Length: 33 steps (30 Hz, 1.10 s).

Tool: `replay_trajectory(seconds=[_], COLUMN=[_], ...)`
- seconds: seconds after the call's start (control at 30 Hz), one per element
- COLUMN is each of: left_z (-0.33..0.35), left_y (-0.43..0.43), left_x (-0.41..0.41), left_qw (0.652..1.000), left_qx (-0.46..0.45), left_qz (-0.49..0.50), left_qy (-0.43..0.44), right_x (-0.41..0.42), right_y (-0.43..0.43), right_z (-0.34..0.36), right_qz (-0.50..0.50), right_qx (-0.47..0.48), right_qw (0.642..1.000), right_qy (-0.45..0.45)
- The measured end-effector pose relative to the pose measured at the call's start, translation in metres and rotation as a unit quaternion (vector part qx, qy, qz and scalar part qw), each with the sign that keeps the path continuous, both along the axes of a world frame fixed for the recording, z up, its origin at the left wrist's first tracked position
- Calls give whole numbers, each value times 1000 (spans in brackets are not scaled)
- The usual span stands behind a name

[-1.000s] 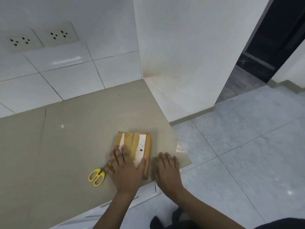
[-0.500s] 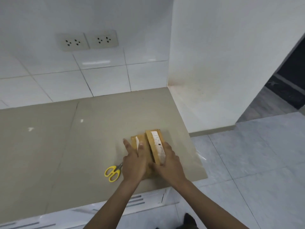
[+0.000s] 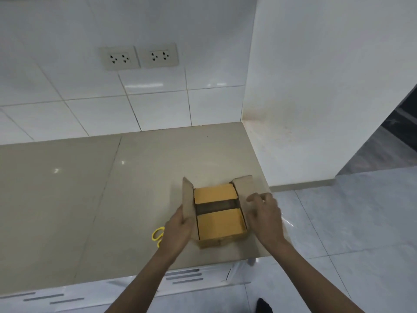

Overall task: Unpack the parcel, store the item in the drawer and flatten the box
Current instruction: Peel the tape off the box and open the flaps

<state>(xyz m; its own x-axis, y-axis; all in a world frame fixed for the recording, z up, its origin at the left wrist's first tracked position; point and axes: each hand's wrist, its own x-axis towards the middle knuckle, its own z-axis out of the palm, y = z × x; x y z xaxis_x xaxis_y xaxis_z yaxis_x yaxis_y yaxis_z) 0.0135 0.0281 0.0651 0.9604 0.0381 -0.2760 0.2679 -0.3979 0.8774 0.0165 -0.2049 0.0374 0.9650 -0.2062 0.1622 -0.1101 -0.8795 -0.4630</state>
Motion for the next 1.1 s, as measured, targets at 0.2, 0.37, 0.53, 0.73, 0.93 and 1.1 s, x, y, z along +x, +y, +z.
replay_trajectory(seconds=[0.2,0.37,0.53,0.73,0.93,1.1], left_z=[-26,-22,-16,-36,-48,-53], left_y=[32,28,14,-5,-5,-3], left_x=[-9,-2,8,3,5,3], left_qw=[988,927,946,915,940,940], left_qx=[143,277,235,330,253,257], left_qz=[-60,-182,-225,-230,-204,-197], left_qy=[4,-178,5,-42,-102,-103], right_x=[7,1,-28,-27,29,71], right_y=[20,20,15,11,18,17], right_z=[0,21,24,5,21,23], right_qz=[60,14,40,195,220,185], right_qx=[-4,283,359,57,-60,-33], right_qw=[992,955,924,975,972,979], right_qy=[115,84,124,92,48,81])
